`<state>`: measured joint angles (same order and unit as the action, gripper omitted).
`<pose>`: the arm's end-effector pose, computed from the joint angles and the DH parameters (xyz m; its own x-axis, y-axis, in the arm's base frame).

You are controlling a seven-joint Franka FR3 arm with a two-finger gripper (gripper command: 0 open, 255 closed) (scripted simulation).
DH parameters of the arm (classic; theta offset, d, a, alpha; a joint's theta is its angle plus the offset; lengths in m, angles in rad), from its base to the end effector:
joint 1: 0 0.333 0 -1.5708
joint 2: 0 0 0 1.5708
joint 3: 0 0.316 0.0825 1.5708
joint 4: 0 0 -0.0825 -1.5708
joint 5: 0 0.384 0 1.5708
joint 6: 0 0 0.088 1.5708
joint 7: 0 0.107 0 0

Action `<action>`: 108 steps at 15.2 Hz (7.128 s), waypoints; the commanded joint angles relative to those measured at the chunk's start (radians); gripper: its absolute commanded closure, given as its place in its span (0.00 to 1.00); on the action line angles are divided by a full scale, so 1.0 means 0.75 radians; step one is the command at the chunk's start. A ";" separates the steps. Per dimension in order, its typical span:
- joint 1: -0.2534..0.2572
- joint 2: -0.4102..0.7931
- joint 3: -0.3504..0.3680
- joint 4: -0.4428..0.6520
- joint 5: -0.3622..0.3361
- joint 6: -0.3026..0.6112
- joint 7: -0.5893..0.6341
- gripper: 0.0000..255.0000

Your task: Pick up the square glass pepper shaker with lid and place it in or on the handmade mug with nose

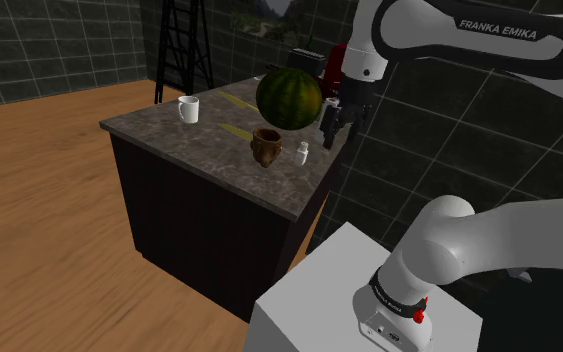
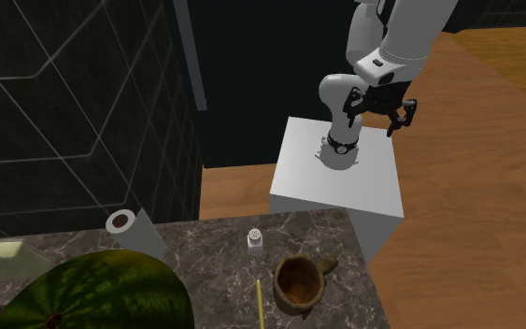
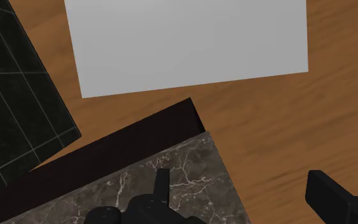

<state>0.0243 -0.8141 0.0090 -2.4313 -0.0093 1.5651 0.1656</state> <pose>0.2964 0.0095 0.5631 0.9896 -0.1351 -0.0488 -0.1341 -0.9907 0.0242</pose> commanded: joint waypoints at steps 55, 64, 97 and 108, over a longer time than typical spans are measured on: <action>-0.074 1.238 -0.576 0.216 0.352 1.267 -0.920 1.00; -0.065 1.137 -0.591 0.260 0.253 1.139 -0.841 1.00; -0.010 0.941 -0.505 0.577 0.084 0.663 -0.563 1.00; 0.097 1.025 -0.375 0.614 0.080 0.718 -0.325 1.00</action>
<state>0.0959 -0.0518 -0.2734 -1.9647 0.0488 2.0916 -0.0805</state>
